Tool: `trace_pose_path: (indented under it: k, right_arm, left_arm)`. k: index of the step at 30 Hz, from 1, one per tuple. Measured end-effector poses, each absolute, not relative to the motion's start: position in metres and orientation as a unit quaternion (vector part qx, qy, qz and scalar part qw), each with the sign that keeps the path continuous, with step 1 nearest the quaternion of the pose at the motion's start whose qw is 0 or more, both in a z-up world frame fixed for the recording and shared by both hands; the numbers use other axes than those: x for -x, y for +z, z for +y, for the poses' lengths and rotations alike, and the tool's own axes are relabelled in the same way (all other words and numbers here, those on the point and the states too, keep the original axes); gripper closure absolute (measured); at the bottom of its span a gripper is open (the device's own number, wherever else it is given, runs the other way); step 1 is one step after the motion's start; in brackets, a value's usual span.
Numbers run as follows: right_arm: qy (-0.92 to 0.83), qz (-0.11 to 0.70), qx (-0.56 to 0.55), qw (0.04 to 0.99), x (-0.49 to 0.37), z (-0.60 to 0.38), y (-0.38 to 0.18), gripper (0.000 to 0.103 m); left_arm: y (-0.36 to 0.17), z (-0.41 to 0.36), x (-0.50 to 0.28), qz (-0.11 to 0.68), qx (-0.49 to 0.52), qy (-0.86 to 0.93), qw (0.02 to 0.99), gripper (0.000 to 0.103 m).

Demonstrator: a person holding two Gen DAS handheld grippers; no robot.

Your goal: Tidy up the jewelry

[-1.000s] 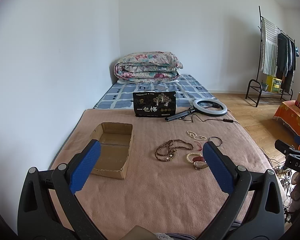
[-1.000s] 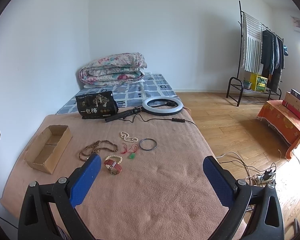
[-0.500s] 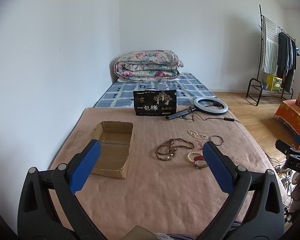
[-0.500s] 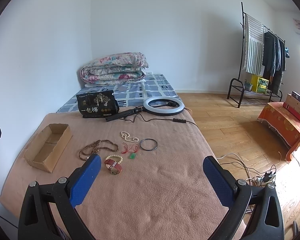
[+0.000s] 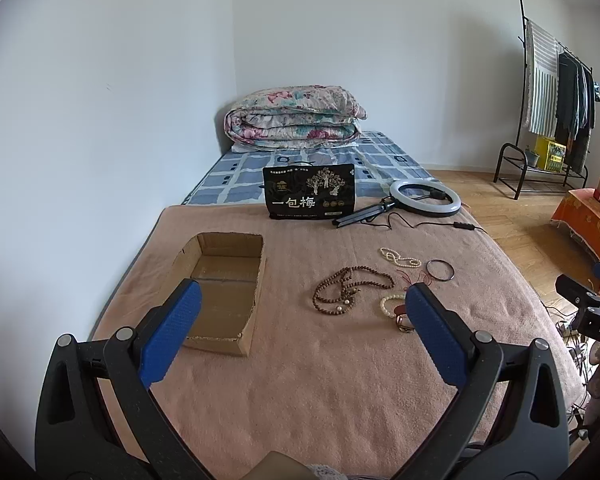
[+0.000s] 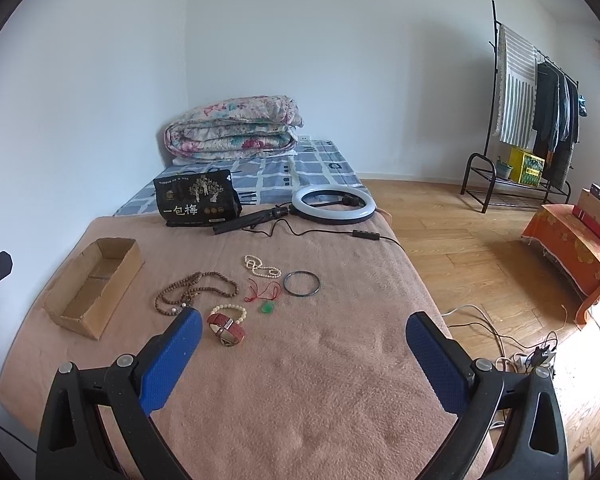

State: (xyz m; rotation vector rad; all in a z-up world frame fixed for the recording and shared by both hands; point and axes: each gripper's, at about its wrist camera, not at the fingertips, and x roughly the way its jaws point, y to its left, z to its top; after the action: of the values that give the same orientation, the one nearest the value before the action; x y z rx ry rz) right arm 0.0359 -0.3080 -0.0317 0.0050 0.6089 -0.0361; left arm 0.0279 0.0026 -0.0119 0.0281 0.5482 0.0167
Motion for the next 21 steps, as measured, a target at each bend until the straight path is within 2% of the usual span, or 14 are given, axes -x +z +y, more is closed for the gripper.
trace_pose_path:
  k: [13, 21]
  right_arm:
    - [0.016, 0.284, -0.007, 0.959, -0.068, -0.315, -0.054, 0.0]
    - [0.053, 0.33, 0.007, 0.942, -0.107, -0.315, -0.087, 0.0]
  left_arm:
    - [-0.046, 0.015, -0.08, 0.301, -0.015, -0.002, 0.954, 0.0]
    - [-0.08, 0.016, -0.126, 0.335, -0.013, -0.023, 0.942, 0.0]
